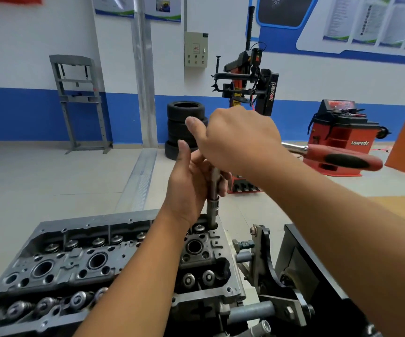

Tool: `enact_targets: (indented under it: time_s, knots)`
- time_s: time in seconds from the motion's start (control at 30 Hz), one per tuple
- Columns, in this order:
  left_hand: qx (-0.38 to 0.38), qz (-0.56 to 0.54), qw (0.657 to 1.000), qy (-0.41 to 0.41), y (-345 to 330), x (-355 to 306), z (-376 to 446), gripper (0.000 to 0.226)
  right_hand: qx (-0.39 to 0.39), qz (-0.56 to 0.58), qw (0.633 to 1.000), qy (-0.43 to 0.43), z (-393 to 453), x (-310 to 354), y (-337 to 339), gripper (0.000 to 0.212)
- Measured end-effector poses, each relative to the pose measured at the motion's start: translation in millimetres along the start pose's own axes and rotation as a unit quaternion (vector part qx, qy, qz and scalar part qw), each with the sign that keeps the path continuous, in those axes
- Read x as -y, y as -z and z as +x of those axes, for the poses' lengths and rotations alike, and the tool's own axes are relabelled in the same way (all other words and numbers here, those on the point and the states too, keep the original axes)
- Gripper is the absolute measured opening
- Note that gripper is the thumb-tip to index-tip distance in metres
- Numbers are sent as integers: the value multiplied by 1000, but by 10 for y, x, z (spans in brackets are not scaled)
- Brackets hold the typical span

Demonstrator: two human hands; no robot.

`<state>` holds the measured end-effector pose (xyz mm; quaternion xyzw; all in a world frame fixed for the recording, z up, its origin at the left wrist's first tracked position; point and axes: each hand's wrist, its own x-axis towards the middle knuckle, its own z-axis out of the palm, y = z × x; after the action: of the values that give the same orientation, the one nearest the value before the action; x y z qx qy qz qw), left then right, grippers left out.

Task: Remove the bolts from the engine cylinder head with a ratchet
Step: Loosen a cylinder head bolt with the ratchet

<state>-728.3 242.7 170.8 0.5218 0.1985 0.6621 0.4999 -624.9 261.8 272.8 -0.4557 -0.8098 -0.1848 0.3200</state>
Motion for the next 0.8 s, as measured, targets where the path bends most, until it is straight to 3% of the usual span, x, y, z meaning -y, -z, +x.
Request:
enact_targets:
  time_s: [0.1,0.2,0.5,0.8]
  knots:
    - [-50,41,998,6,-151,-104,149,82,-21,10,1000,-15,23,-24,-45,44]
    - [-76,76,994,29,-284,-80,200,86,-40,10,999,7,40,-105,-69,48]
    - [-129,99,987,-10,-354,30,169,80,-52,-36,995,81,85,-166,-92,60]
    - [-150,157,976,-18,-497,-51,154,84,61,57,991,100,71,-297,32,61]
